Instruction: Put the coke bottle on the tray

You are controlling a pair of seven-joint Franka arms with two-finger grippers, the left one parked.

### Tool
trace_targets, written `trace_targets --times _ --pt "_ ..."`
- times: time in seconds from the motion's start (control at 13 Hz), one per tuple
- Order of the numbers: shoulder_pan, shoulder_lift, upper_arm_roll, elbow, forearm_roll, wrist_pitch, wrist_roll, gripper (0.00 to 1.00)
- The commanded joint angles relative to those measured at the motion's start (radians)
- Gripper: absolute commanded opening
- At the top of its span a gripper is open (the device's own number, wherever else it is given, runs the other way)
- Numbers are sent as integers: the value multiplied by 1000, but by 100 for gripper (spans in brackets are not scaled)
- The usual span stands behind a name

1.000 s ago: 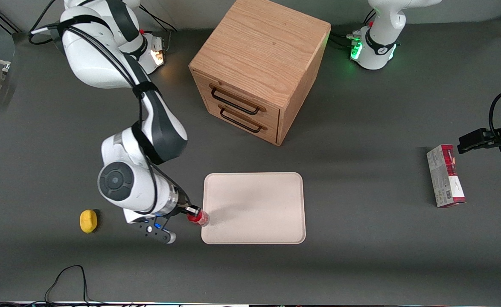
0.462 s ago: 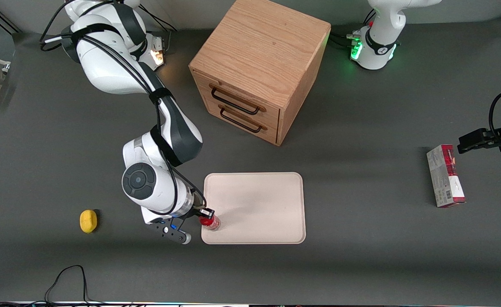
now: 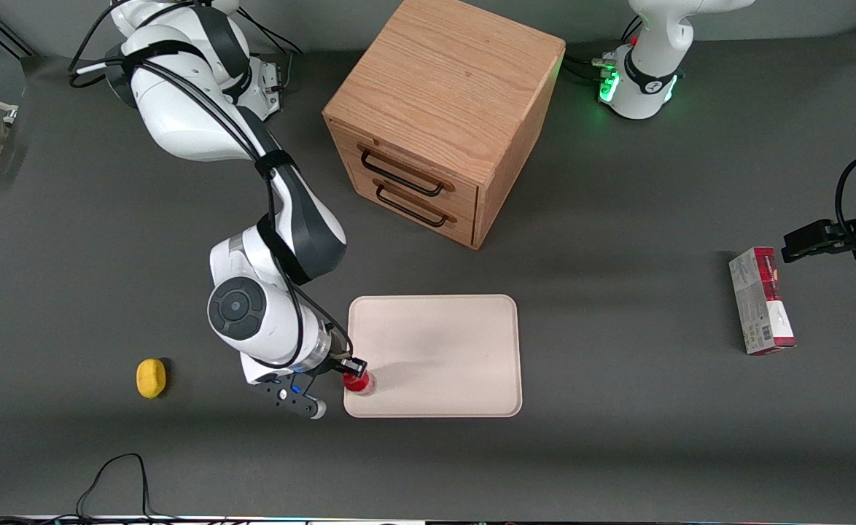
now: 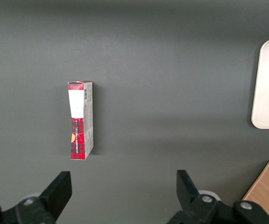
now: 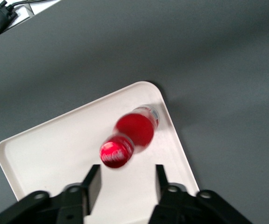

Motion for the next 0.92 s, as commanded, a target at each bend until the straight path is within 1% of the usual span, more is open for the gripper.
trace_targets --times 0.0,0.23,0.31,0.38,0.46,0.62,0.69,0.77,0.85 --pt "8 18 -3 40 -18 2 26 100" --pt "7 0 -5 36 -18 -16 31 100" --pt "-6 -19 -6 35 -11 -80 12 100" --pt "-38 -32 1 36 -8 -141 -29 100" --pt "-47 -75 0 18 -6 -177 -73 100" --pt "-90 -185 -6 -115 -5 -287 -203 100" --pt "-119 -273 -8 -234 -5 -294 -289 100" --pt "-157 -369 -9 -375 -5 -267 -369 100" --pt "-196 -487 -9 -534 -5 -209 -441 100"
